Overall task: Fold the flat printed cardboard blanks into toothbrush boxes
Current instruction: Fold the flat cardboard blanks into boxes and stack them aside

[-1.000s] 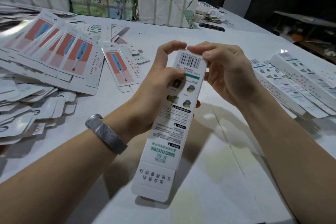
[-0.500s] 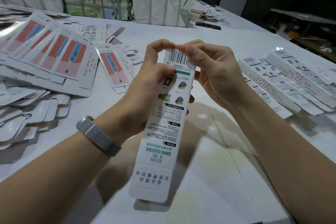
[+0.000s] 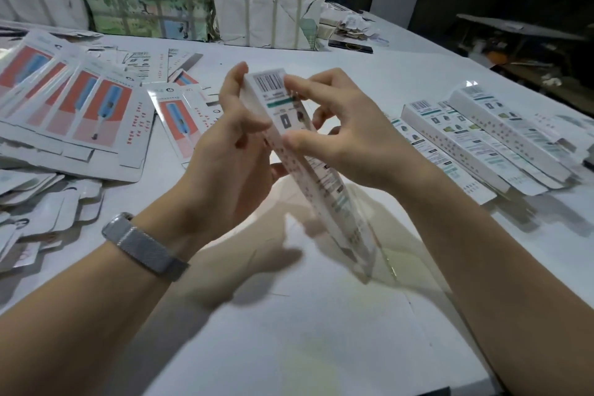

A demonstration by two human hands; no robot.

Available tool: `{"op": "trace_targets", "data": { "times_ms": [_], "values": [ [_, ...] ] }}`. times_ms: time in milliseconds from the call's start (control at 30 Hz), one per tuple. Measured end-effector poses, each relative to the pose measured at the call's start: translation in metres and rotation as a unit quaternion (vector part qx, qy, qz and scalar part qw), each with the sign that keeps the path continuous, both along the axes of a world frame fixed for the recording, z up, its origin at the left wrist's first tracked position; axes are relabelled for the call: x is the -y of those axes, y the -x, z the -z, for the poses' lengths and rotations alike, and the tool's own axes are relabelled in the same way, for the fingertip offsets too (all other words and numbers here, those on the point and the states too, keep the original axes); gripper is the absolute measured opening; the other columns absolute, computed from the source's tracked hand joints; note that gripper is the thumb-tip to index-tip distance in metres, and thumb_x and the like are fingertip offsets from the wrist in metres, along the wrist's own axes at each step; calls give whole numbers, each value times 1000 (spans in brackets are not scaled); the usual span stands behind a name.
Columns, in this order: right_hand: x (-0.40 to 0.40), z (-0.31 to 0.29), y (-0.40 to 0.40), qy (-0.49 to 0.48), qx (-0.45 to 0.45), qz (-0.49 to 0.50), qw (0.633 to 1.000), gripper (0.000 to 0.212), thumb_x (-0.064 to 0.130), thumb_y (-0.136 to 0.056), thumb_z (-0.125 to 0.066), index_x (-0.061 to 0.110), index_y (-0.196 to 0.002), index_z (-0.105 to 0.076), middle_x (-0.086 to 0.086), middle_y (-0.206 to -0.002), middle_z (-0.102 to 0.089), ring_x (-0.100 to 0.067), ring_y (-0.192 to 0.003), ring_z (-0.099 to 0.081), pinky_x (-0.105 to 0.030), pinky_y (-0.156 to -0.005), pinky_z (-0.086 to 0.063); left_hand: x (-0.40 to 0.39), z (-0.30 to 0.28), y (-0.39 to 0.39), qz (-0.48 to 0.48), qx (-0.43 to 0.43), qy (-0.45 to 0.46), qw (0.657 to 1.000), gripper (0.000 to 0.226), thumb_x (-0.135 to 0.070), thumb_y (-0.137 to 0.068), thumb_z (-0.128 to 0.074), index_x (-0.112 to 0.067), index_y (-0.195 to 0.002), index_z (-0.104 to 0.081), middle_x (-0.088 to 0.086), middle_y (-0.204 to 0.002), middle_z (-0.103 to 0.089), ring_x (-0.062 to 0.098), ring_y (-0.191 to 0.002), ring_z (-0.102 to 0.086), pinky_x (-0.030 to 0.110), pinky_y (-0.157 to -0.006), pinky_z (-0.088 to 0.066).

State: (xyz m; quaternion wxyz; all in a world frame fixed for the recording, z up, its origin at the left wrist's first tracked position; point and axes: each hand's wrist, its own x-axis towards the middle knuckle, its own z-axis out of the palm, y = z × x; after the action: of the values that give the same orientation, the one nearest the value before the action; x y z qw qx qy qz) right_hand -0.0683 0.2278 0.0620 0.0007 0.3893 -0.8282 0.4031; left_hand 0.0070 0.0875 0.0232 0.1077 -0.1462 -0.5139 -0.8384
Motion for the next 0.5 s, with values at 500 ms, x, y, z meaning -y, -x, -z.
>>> {"op": "trace_targets", "data": {
  "times_ms": [500],
  "values": [
    [-99, -31, 71, -94, -101, 403, 905, 45, 19, -82, -68, 27, -126, -64, -2, -122, -64, -25, -113, -59, -36, -92, -50, 25, 8, 15, -165, 70, 118, 977, 47, -17, -76, -47, -50, -104, -68, -12, -121, -67, 13, -126, -54, 43, -93, -48]
  ]
}}
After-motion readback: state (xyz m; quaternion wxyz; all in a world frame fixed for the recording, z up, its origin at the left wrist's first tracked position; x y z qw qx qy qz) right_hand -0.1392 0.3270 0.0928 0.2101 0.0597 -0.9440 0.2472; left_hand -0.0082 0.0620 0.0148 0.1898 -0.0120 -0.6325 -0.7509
